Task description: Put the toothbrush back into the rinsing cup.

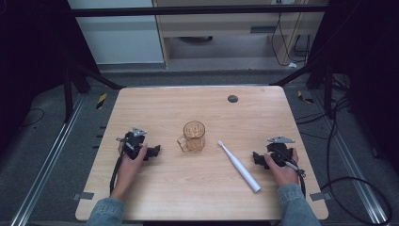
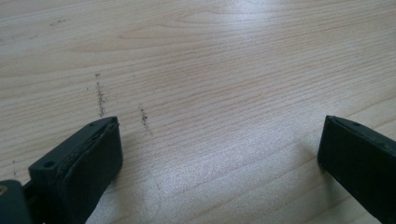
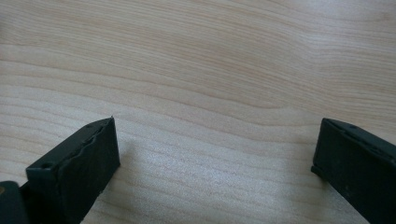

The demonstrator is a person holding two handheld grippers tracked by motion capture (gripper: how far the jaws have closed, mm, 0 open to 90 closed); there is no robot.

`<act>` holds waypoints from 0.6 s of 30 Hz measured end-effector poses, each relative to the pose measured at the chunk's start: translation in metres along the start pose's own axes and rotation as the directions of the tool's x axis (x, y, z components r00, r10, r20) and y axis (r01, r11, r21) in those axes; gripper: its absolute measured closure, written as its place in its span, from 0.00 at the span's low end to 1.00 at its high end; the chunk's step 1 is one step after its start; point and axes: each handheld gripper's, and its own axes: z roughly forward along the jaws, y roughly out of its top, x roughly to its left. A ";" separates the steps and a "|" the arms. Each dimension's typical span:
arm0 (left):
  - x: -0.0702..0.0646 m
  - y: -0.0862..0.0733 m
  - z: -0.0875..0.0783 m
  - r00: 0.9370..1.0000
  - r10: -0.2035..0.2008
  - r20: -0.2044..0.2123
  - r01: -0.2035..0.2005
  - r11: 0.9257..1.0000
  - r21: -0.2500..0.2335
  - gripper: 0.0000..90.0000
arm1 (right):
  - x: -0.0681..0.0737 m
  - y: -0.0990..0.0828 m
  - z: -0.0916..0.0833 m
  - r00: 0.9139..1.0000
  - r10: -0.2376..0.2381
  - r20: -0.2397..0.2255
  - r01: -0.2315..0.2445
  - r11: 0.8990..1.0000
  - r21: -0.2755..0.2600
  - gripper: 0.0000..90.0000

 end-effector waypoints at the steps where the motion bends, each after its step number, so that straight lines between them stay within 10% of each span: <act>1: 0.000 0.000 0.000 1.000 -0.001 0.000 0.001 1.000 0.000 0.00 | 0.000 0.000 0.000 1.000 -0.003 0.003 0.003 1.000 -0.008 0.04; 9: 0.000 0.000 0.000 1.000 0.001 0.000 -0.001 1.000 0.001 0.00 | 0.004 0.003 -0.027 1.000 0.004 -0.028 -0.005 0.999 -0.042 0.22; 18: -0.001 0.000 0.000 1.000 -0.005 -0.005 0.005 1.000 0.001 0.00 | 0.036 0.002 -0.069 0.988 -0.102 -0.116 0.101 0.995 -0.022 0.37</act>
